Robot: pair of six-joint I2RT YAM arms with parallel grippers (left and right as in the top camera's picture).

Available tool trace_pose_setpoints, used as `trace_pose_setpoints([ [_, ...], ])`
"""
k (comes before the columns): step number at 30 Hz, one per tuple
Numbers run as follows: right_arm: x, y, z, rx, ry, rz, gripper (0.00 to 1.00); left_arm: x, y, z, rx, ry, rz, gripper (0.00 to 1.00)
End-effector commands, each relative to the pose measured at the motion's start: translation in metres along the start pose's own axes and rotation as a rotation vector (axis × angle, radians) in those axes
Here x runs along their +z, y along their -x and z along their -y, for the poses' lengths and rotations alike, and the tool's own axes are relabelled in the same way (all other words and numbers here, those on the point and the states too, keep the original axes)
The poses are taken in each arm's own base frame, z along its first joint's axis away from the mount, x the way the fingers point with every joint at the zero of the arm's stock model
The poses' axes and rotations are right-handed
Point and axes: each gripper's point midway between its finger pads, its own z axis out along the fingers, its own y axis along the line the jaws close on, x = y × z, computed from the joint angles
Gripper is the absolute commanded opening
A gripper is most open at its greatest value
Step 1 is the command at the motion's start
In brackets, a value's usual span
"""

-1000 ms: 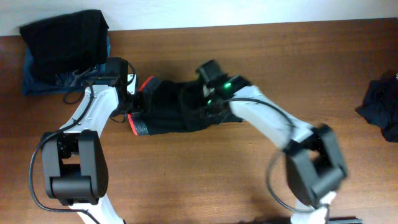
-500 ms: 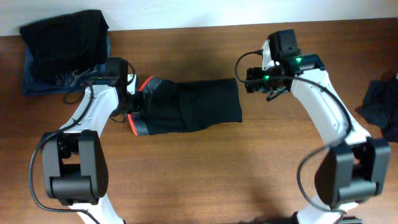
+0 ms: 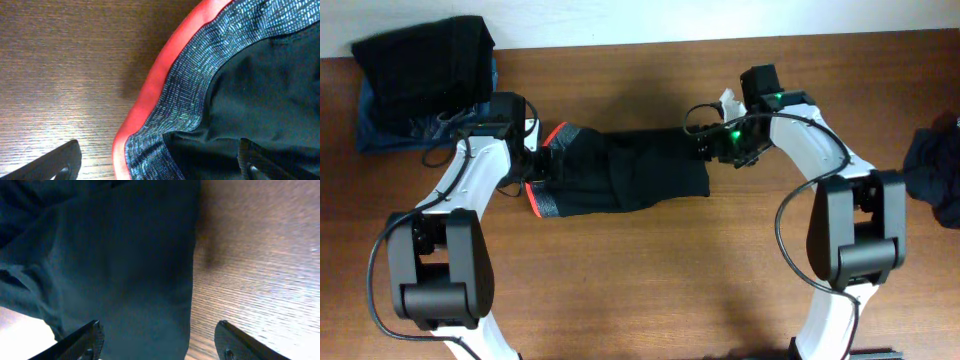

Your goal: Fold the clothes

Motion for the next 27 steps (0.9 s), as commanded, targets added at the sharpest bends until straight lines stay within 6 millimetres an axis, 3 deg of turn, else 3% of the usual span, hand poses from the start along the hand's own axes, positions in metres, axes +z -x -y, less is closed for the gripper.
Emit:
trace_pose_setpoints([
  [1,0.009,-0.004,-0.002,0.017,0.04,-0.029,0.76,0.003,0.0,0.002,0.008,-0.002,-0.005,0.99],
  [14,0.033,-0.016,-0.004,0.052,0.126,-0.099,0.76,0.003,0.0,0.002,0.008,-0.001,-0.005,0.99],
  [23,0.038,-0.016,-0.02,0.02,0.169,-0.099,0.75,0.003,0.0,0.002,0.01,-0.002,-0.005,0.99],
  [27,0.042,-0.017,-0.028,-0.002,0.172,-0.102,0.68,0.003,-0.001,0.002,0.01,-0.002,-0.005,0.99],
])
